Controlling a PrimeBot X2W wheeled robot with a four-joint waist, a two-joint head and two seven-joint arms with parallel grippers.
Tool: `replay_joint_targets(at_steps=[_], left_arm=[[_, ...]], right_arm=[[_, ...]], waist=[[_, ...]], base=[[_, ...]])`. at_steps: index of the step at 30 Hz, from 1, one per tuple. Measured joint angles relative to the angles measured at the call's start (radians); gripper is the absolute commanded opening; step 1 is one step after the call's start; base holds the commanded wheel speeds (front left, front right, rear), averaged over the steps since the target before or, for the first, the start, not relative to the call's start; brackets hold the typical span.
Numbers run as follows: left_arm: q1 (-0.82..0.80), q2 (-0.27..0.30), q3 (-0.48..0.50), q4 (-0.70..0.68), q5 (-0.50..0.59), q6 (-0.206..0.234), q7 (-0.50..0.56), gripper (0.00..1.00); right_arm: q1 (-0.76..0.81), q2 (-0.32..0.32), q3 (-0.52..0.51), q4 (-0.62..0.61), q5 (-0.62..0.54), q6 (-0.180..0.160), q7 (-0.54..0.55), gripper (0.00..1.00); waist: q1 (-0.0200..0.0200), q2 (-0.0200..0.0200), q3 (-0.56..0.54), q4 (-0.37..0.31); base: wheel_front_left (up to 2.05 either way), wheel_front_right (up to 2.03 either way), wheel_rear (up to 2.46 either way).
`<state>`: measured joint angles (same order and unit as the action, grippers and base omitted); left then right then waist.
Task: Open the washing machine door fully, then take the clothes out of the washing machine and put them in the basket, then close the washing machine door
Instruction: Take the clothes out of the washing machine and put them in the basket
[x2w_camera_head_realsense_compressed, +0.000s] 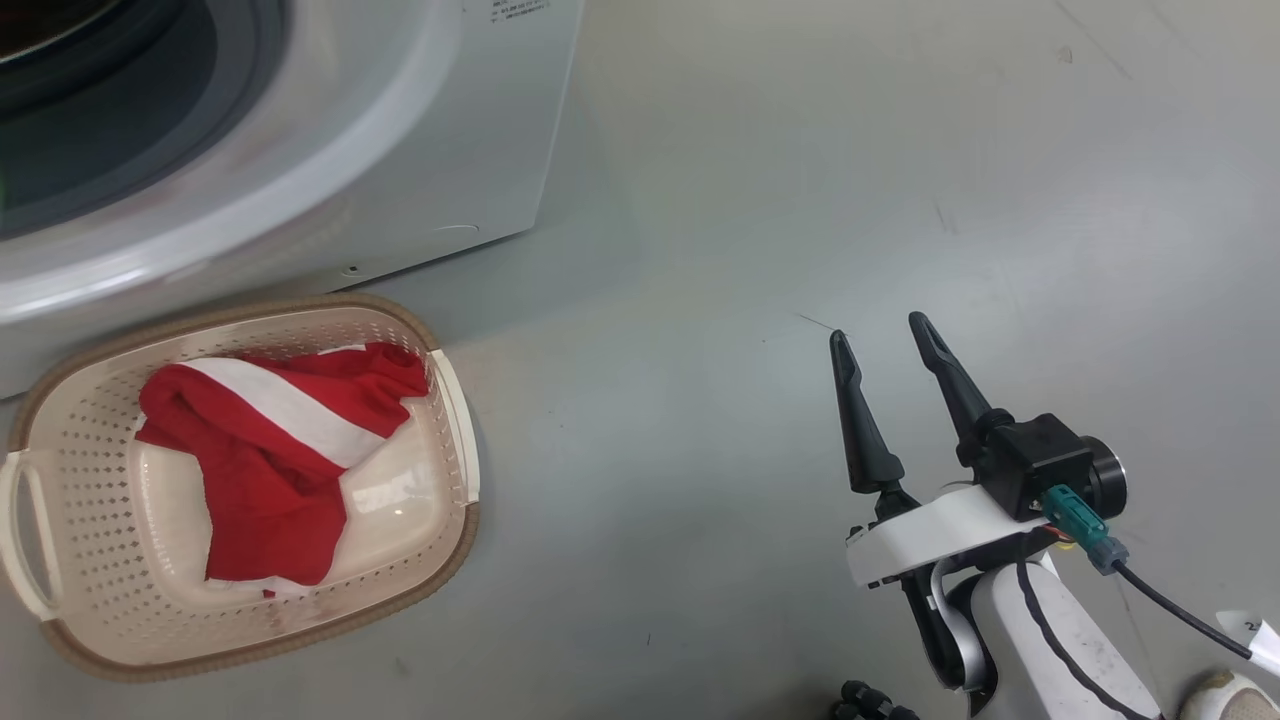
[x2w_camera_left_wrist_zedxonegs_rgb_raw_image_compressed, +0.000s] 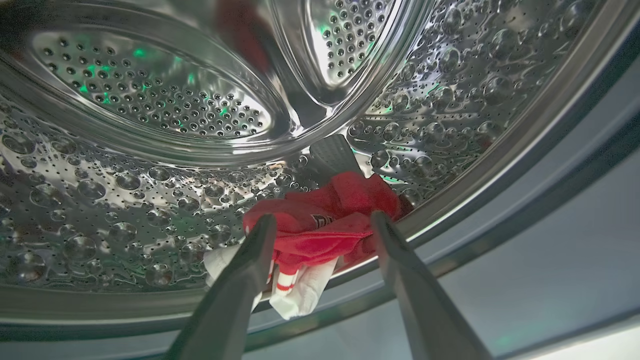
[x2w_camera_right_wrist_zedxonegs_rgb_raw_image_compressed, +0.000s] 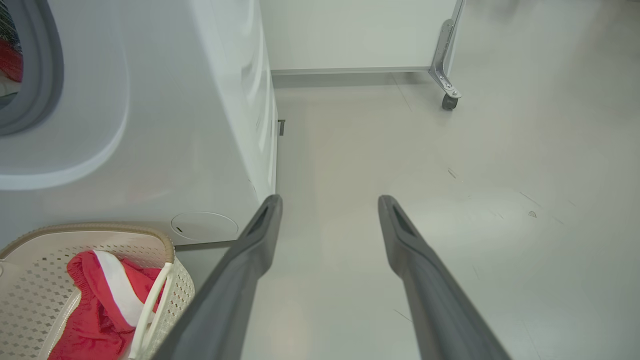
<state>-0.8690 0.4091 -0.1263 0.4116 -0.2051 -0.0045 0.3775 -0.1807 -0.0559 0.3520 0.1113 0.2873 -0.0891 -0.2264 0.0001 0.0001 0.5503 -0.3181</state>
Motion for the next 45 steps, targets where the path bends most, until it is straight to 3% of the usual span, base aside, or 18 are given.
replay_joint_targets(at_steps=[6, 19, 20, 21, 23, 24, 32, 45], left_arm=[[-0.028, 0.044, -0.009, 0.074, 0.041, 0.001, 0.001, 1.00], [-0.099, 0.084, -0.054, 0.211, 0.132, 0.032, 0.000, 1.00], [-0.105, 0.084, -0.055, 0.217, 0.137, 0.036, 0.000, 0.92], [-0.109, 0.085, -0.055, 0.221, 0.137, 0.043, 0.000, 0.66], [-0.121, 0.086, -0.057, 0.234, 0.139, 0.043, 0.000, 0.06], [-0.125, 0.086, -0.059, 0.239, 0.141, 0.043, 0.000, 0.00], [-0.141, 0.079, -0.067, 0.262, 0.145, 0.053, -0.015, 0.00], [-0.155, -0.027, -0.053, 0.263, 0.115, 0.075, -0.163, 0.00]], right_arm=[[-0.018, 0.003, 0.016, 0.024, 0.013, 0.009, -0.004, 1.00], [-0.030, 0.007, 0.022, 0.059, 0.020, 0.009, -0.014, 1.00], [-0.033, 0.007, 0.023, 0.061, 0.020, 0.009, -0.015, 1.00], [-0.037, 0.007, 0.023, 0.062, 0.021, 0.009, -0.017, 1.00], [-0.040, 0.008, 0.024, 0.064, 0.022, 0.009, -0.017, 1.00], [-0.042, 0.008, 0.025, 0.066, 0.025, 0.009, -0.017, 1.00], [-0.052, 0.008, 0.025, 0.074, 0.028, 0.009, -0.017, 1.00], [-0.066, 0.009, -0.002, 0.080, 0.027, 0.006, -0.021, 1.00]], waist=[[0.0000, -0.0001, 0.032, -0.033], [-0.0001, 0.0000, 0.069, -0.064], [-0.0001, 0.0000, 0.070, -0.064], [-0.0001, 0.0000, 0.071, -0.064], [-0.0001, 0.0000, 0.073, -0.064], [-0.0001, 0.0000, 0.074, -0.064], [-0.0001, -0.0001, 0.078, -0.058], [-0.0001, 0.0000, 0.066, 0.004]], base=[[0.00, 0.00, 0.00], [0.00, 0.00, 0.00], [0.00, 0.00, 0.00], [0.00, 0.00, 0.00], [0.00, 0.00, 0.00], [0.00, 0.00, 0.00], [0.00, 0.00, 0.00], [0.00, 0.00, 0.00]])
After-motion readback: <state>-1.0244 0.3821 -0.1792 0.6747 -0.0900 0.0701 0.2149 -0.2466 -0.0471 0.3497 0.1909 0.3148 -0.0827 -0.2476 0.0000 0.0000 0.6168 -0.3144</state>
